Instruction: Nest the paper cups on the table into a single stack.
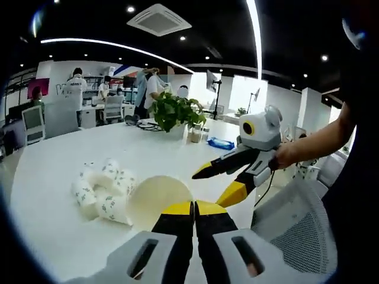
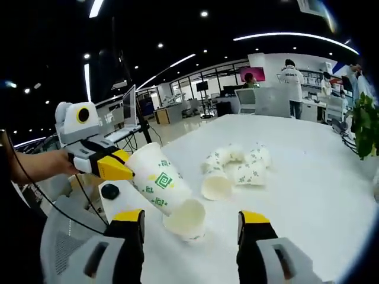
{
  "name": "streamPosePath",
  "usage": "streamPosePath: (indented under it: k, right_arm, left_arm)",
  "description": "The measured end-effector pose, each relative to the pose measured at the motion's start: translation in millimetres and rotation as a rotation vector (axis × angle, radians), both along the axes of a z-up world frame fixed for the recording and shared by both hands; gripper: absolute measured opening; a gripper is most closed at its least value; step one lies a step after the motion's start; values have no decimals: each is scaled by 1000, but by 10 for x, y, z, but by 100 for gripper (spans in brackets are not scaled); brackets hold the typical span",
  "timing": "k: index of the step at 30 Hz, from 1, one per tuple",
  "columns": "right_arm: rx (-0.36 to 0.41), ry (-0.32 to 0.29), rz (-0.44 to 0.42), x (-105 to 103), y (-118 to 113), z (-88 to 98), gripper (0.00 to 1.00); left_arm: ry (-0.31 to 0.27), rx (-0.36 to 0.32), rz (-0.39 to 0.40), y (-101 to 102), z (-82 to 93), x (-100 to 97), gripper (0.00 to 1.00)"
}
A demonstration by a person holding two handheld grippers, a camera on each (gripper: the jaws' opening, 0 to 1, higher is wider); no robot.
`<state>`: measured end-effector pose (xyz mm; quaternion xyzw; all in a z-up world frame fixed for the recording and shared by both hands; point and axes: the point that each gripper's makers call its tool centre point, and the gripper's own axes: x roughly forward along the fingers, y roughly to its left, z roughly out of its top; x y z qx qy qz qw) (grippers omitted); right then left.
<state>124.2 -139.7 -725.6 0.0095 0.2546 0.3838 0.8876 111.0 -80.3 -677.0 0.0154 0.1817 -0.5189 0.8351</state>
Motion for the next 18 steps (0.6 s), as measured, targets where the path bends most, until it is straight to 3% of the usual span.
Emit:
streamPosePath:
  k: [18]
  right_arm:
    - [-5, 27, -11, -59, -15, -95, 63]
  left_arm:
    - [-17, 128, -50, -87, -236, -8, 0]
